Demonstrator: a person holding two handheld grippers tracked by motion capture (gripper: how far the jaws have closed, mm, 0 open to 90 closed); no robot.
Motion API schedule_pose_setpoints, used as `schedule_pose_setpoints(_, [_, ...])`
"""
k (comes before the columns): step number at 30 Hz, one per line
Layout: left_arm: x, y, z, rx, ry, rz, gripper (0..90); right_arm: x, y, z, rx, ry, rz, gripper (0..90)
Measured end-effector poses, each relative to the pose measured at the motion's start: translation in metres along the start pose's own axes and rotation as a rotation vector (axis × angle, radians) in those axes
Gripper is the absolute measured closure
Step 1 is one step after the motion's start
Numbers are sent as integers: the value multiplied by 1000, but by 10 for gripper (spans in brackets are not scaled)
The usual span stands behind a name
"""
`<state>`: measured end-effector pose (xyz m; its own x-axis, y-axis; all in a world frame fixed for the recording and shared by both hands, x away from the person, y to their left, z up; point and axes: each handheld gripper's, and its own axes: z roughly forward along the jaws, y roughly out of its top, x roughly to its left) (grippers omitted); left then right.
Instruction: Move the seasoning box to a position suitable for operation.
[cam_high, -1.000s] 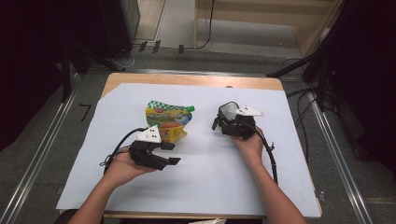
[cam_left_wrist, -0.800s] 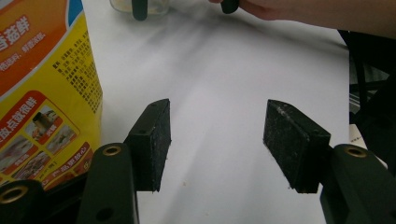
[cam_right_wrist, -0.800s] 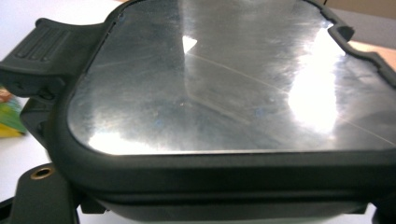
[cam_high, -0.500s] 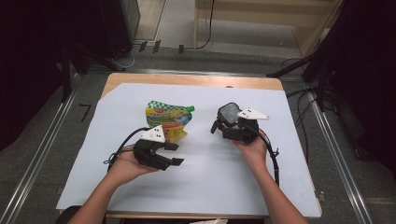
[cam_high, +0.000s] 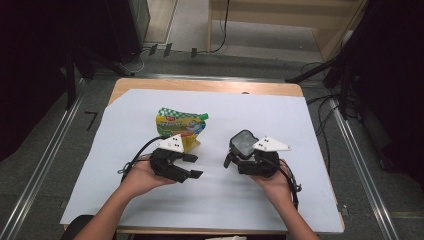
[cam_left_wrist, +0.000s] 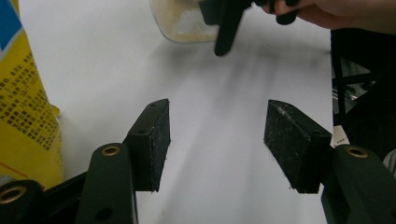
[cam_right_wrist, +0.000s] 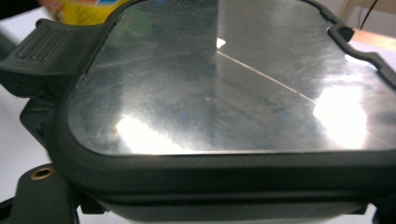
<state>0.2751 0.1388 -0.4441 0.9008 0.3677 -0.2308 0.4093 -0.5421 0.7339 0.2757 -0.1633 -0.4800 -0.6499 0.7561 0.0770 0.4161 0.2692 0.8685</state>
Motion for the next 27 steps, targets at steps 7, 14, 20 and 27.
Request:
schedule_pose_setpoints(7, [0, 1, 5, 8, 1, 15, 460, 15, -18, -1, 45, 40, 14, 156])
schedule_pose_setpoints(14, [1, 1, 9, 12, 8, 14, 501, 30, -22, 12, 57, 63, -38, 156])
schedule_pose_setpoints(20, [1, 2, 13, 16, 3, 14, 537, 31, -25, 20, 64, 56, -60, 155])
schedule_pose_setpoints(27, [1, 3, 19, 14, -16, 2, 561, 29, -29, 22, 66, 59, -66, 154])
